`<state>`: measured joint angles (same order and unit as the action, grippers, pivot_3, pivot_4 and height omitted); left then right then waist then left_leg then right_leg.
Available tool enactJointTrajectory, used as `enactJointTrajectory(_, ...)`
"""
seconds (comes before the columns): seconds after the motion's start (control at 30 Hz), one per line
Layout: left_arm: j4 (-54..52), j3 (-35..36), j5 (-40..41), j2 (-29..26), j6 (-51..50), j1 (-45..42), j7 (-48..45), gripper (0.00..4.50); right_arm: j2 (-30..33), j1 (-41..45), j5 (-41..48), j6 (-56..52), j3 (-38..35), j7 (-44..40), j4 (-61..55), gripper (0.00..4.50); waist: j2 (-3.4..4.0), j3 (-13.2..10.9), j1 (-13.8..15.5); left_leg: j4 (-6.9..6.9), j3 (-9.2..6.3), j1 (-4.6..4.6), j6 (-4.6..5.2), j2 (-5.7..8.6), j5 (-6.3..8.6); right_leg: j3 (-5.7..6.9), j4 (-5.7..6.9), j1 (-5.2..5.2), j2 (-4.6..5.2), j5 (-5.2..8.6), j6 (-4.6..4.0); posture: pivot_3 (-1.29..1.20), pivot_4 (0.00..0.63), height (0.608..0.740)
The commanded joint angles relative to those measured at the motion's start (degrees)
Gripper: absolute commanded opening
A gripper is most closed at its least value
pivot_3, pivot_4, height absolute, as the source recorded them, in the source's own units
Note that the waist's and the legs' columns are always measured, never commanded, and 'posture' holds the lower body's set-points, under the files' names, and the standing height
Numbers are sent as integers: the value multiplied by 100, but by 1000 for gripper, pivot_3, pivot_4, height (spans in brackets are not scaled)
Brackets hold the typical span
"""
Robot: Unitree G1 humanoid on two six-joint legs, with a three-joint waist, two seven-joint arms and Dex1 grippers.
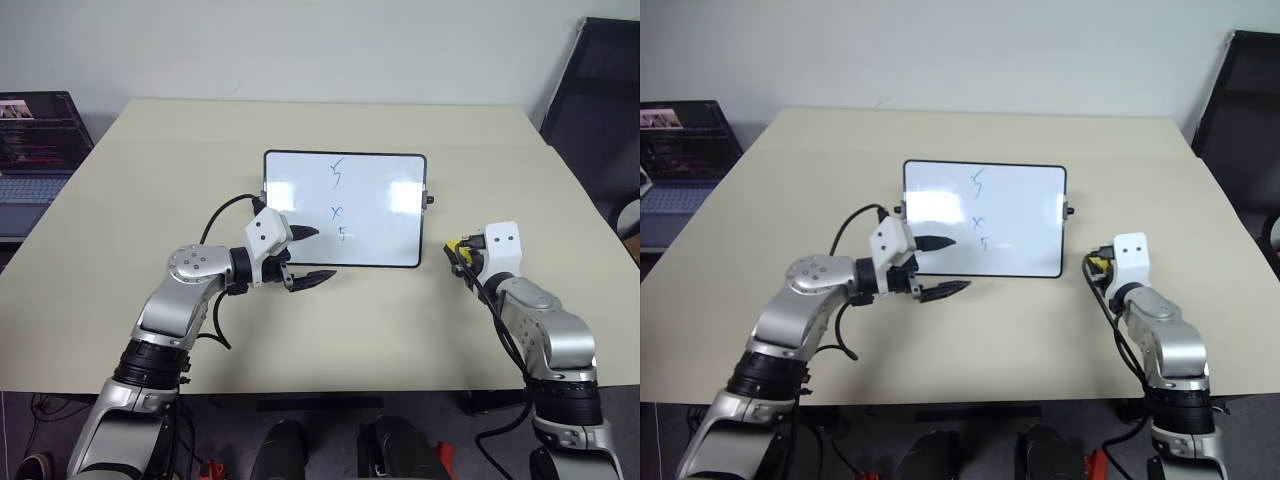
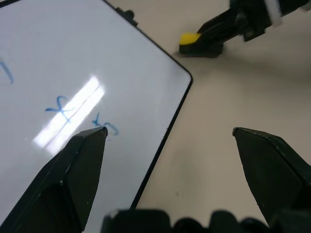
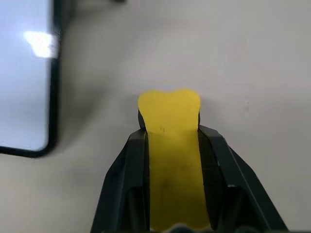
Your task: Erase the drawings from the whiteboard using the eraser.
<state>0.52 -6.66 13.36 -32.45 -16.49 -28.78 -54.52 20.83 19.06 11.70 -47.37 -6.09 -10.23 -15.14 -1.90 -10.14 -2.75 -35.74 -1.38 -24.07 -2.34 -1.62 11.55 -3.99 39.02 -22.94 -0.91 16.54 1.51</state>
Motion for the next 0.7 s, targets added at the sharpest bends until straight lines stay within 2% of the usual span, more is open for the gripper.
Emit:
enactJointTrajectory(0.03, -200, 297, -163, 51, -388, -344, 688, 4500, 265, 71, -233, 726, 224, -247, -639, 1007, 0, 0, 2, -1, 0, -1, 0, 0, 0, 0, 0, -1, 0, 0, 1, 0, 150, 740)
enactJointTrajectory(0.2, -319, 350, -265, 111, -1128, -720, 1291, 4500, 360, 535, -408, 1264, 614, -557, -576, 1006, -1, 0, -17, -10, 0, -4, 0, 1, 0, 2, 2, -2, -1, -4, 7, 0, 150, 740)
enactJointTrajectory(0.33, -460, 285, -405, 82, -1624, -876, 1589, 4500, 249, 1346, -478, 1359, 1027, -872, -190, 1004, -1, 0, -48, -11, 3, -3, 0, 1, 0, 0, 4, -4, -2, -6, 8, 0, 150, 740)
enactJointTrajectory(0.43, -555, 286, -413, 68, -1932, -937, 1690, 4500, 5, 2064, -411, 1127, 1260, -1070, 275, 1004, -1, 0, -42, -11, -1, -5, 0, -1, 0, 3, 9, -8, -2, -16, -10, 0, 150, 740)
enactJointTrajectory(0.7, -640, 224, -498, -45, -2249, -1012, 1708, 4500, -718, 3724, -580, 1320, 1689, -1421, 2231, 1003, 0, 0, -24, -16, -5, -30, -1, 1, 0, 9, 10, -28, 5, -24, -23, 0, 150, 740)
